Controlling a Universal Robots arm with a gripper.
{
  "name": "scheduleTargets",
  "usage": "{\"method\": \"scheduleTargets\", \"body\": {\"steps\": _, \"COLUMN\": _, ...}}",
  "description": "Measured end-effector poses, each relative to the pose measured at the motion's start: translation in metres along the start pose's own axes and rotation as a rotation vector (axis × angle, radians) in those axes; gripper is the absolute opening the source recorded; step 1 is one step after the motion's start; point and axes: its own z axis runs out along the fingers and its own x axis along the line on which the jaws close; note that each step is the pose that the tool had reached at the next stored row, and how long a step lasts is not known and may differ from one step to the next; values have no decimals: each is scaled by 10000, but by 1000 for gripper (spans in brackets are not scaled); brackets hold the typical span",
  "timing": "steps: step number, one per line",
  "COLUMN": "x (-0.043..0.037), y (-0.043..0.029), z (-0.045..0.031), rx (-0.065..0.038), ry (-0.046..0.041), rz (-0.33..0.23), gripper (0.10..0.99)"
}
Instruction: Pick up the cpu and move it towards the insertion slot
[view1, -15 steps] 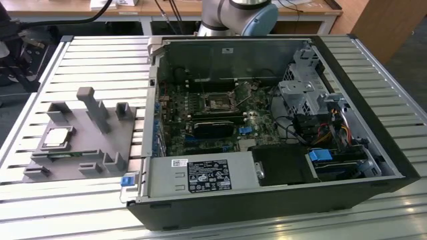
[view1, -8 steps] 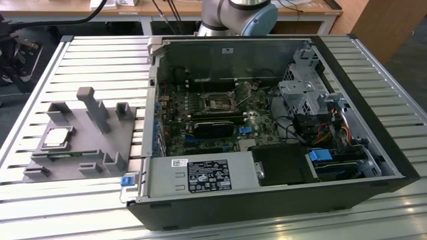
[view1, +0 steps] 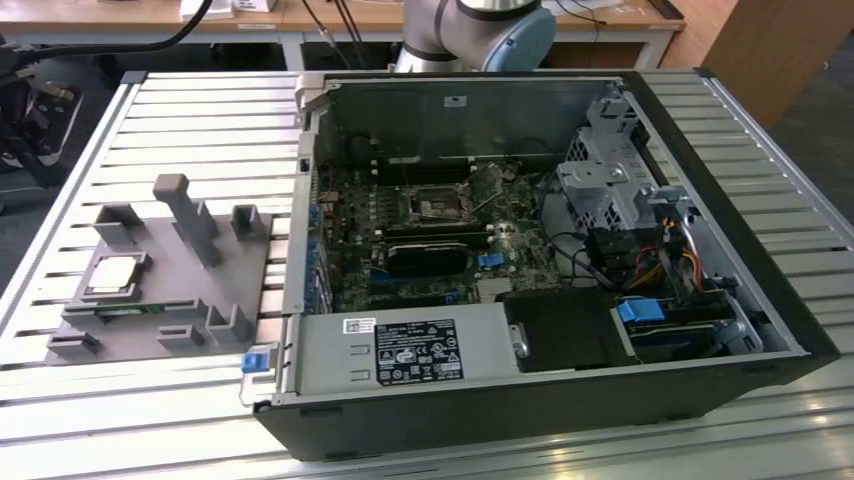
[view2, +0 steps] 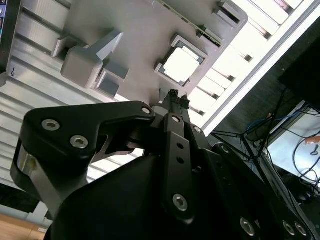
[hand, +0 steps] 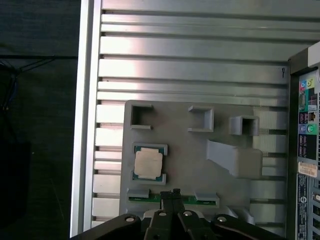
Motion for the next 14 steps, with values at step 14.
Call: {"method": "scheduleTargets", "body": {"steps": 14, "x": 10, "y": -6, "z": 65, "rx": 0, "ry": 0, "rz": 1, "gripper": 106}}
